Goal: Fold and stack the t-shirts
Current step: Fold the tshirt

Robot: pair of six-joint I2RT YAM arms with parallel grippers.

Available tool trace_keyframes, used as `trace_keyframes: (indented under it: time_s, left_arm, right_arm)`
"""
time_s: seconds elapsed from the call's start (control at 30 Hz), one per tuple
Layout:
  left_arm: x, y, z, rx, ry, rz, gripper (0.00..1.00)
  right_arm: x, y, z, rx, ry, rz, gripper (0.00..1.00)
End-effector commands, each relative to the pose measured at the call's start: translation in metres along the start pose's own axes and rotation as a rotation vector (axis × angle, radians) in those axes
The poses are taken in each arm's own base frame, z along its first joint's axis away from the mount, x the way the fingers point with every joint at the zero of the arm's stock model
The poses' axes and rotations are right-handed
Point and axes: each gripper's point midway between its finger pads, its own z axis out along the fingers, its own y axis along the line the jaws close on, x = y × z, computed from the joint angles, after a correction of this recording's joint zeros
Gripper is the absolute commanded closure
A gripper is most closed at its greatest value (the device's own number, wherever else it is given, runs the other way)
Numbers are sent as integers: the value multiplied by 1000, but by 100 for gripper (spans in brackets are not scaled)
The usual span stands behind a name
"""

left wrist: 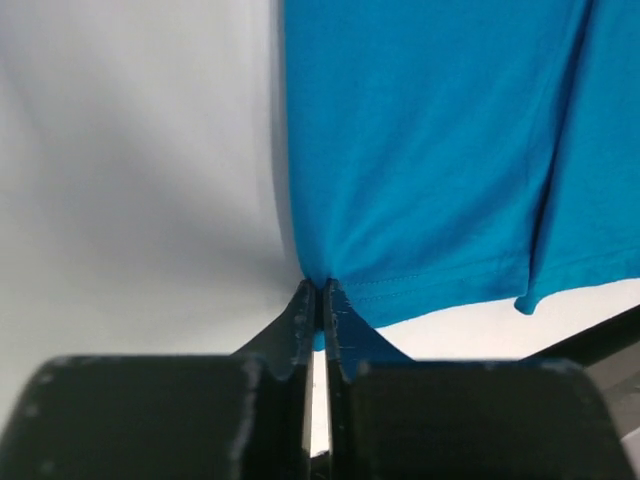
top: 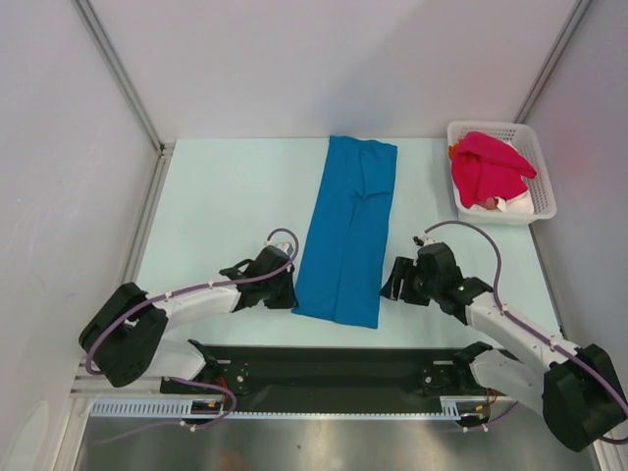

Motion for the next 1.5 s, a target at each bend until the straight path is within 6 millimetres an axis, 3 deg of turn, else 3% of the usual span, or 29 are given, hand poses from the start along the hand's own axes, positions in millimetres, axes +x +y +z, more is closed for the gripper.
trace_keyframes:
  time_s: [0.0,0.23,0.43,0.57,0.7,0.83,1.2,1.47]
  left_arm:
    - [26,9,5,-38,51,8,97]
    - [57,-26,6,7,86,25,100]
    - [82,-46,2,46,108,11,100]
    - [79,-41,-2,25,85,10,93]
    - [74,-39,-9,24,59,15,75]
    - [67,-41,-15,34,25,19,66]
    - [70,-41,-7,13,55,36,59]
    - [72,-40,-4,6,63,37,61]
  right_arm:
    - [22,2,-6,-46,57,41,36]
    - [53,-10,-11,-23,112,137,37]
    - [59,-17,-20,31,117,177,38]
    - [63,-21,-25,61,125,190,39]
    - [66,-28,-29,118,113,187,40]
    - [75,-30,-28,141,128,186,40]
    - [84,-38,-21,153,128,180,48]
    - [92,-35,-17,121,145,192,60]
